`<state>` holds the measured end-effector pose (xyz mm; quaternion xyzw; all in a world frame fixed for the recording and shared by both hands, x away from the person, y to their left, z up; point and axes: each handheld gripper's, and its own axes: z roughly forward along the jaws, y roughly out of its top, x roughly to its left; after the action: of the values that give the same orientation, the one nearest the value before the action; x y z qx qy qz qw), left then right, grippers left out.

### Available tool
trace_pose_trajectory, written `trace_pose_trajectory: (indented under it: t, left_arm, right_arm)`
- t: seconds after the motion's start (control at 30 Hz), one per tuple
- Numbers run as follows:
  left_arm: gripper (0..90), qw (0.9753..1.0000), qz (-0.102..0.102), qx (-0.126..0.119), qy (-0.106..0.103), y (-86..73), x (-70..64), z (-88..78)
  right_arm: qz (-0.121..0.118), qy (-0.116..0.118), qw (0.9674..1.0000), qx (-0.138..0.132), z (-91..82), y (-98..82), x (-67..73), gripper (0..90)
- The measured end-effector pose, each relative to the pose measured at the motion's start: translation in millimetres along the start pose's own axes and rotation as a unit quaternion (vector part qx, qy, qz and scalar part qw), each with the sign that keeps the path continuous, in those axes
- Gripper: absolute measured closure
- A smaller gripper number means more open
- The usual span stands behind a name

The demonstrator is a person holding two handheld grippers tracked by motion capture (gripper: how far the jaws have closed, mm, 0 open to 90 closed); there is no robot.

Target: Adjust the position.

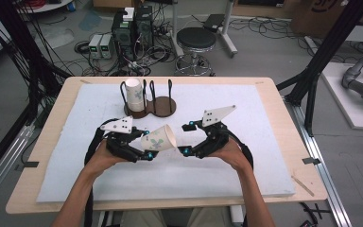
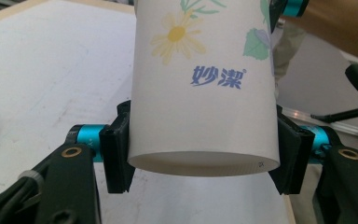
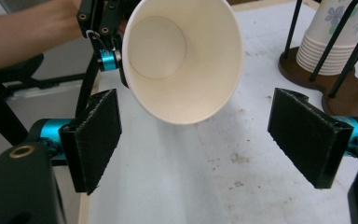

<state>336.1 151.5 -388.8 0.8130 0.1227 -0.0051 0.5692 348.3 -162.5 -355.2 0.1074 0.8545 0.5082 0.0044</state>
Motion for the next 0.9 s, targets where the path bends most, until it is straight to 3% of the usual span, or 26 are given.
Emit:
trace_pose_trajectory:
  t: [0.17, 0.23, 0.37, 0.5, 0.9]
  left_arm:
    - [35.9, 0.9995, -0.002, -0.030, -0.001, -4.7, 0.3, -0.6]
    - [36.0, 0.9991, -0.004, -0.042, -0.005, -7.8, 0.2, 0.2]
    - [35.9, 0.9987, -0.006, -0.051, -0.009, -9.5, -0.5, 2.1]
    - [36.0, 0.9974, -0.007, -0.071, -0.015, -9.3, -0.9, 2.6]
    - [36.0, 0.9967, -0.001, -0.078, -0.024, -9.0, -2.4, 9.1]
  right_arm:
    - [0.012, 0.006, 0.9997, -0.022, 0.8, -7.7, -0.5, 17.8]
    - [0.018, 0.015, 0.9988, -0.044, 1.1, -12.1, -0.8, 17.8]
    - [0.025, 0.024, 0.9971, -0.067, 5.3, -16.9, -1.5, 17.8]
    - [0.029, 0.030, 0.9963, -0.075, 10.2, -20.1, -1.9, 17.8]
    - [0.028, 0.045, 0.9949, -0.086, 18.1, -21.6, -1.7, 17.8]
